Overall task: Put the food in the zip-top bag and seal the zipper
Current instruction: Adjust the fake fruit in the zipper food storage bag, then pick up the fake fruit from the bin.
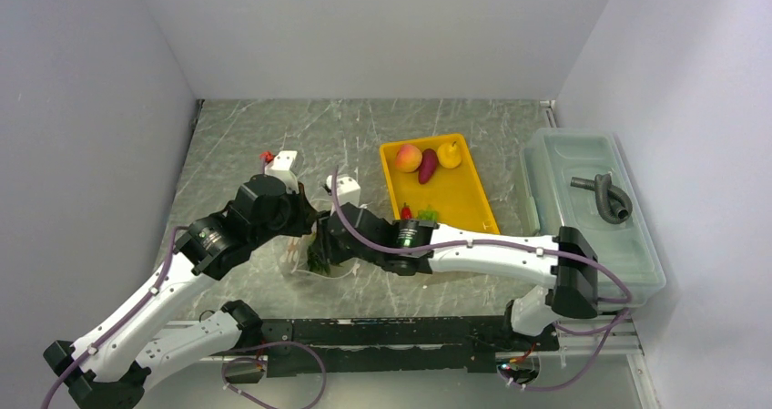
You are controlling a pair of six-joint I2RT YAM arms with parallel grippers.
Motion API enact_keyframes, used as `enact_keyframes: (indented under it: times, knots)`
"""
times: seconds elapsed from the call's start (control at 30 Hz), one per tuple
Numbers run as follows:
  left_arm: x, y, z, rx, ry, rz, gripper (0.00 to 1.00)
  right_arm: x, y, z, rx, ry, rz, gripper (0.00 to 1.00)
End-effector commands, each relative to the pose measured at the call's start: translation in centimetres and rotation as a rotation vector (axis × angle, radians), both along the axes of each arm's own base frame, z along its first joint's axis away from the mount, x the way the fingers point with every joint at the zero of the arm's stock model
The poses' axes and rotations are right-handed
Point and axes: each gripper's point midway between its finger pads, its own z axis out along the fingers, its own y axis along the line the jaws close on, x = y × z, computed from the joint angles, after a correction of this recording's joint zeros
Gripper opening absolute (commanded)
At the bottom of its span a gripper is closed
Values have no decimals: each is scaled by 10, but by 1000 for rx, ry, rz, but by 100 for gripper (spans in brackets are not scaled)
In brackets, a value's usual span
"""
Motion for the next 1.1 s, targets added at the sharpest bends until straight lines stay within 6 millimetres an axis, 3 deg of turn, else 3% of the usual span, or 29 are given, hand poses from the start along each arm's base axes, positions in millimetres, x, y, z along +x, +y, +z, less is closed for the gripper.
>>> enact_keyframes:
  times: [0.0,0.27,0.4,0.67,1.07]
  knots:
    - [4,1,12,-27,-38,19,0,14,-23,57,57,-117,-72,35]
    - [5,-2,11,-21,-39,5,0,38,-82,88,10,-238,-204,41]
    - [6,-2,13,-20,-44,2,0,59,-117,92,-26,-270,-281,47]
    - [5,1,15,3,-52,-3,0,113,-168,75,-83,-252,-400,66]
    - [8,3,20,31,-76,-18,0,182,-189,33,-189,-197,-463,87]
